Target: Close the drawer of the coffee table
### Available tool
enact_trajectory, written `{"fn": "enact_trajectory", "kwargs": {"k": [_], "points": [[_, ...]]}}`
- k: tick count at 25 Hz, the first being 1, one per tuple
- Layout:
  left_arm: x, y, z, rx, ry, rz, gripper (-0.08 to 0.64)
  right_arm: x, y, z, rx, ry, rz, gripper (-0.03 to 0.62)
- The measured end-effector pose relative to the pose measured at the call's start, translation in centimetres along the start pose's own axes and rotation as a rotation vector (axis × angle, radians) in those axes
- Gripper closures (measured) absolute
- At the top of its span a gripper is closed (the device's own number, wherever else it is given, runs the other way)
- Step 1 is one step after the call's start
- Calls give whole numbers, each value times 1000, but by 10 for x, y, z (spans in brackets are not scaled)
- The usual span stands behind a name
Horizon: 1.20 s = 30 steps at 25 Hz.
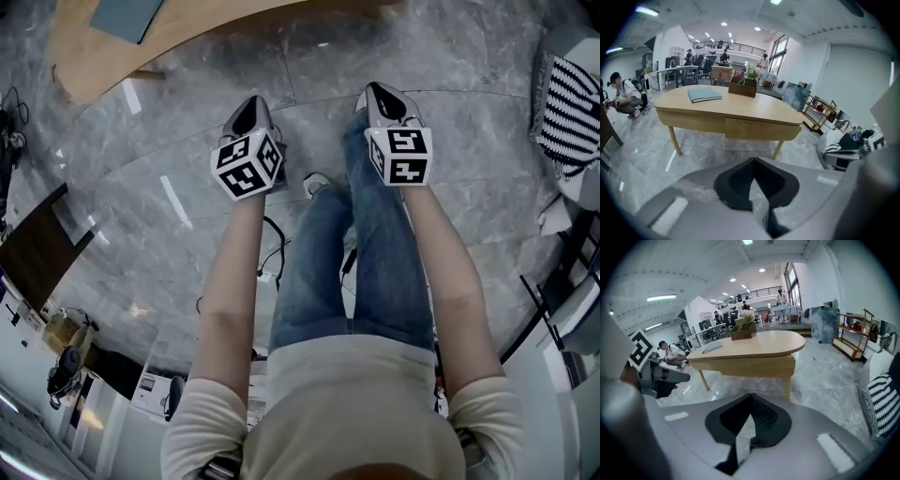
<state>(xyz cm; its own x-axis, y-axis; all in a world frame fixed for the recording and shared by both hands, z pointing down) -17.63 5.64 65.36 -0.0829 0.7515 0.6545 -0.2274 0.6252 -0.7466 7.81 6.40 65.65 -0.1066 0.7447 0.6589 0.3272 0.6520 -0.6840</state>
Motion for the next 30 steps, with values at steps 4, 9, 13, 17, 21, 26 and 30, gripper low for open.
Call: {"fn": "enact_trajectory", "kwargs": {"k": [4, 9, 13, 17, 21, 26, 30], "points": [[6, 50, -3, 37, -1, -27, 558, 11, 40, 32, 0, 10, -31, 594], [4, 121, -12, 78, 14, -61, 558, 10, 109, 72, -2, 27, -44, 594], [-13, 183, -29, 128, -4, -94, 558, -2, 170, 109, -44, 57, -48, 594], [-35, 246, -51, 189, -34, -113, 558, -18, 230, 148, -119, 67, -41, 594], [-58, 302, -76, 253, -62, -150, 558, -45, 281, 179, -164, 114, -87, 594], [-83, 354, -86, 270, -81, -181, 558, -82, 326, 207, -228, 155, -153, 594], [-98, 385, -89, 280, -57, -220, 558, -96, 352, 214, -244, 164, -173, 594]]}}
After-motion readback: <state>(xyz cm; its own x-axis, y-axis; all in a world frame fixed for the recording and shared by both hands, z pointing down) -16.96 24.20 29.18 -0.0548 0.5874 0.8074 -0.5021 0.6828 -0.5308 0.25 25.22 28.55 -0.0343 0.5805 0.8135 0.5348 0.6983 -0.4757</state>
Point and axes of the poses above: the fingertips, and each gripper's own axes: y backward along the fingers, z to its left, x out of its underside, the point moved 7 cm from there along y, backward along the fingers, and after that the axes turned 10 degrees about -y, right-handed, at the moved point
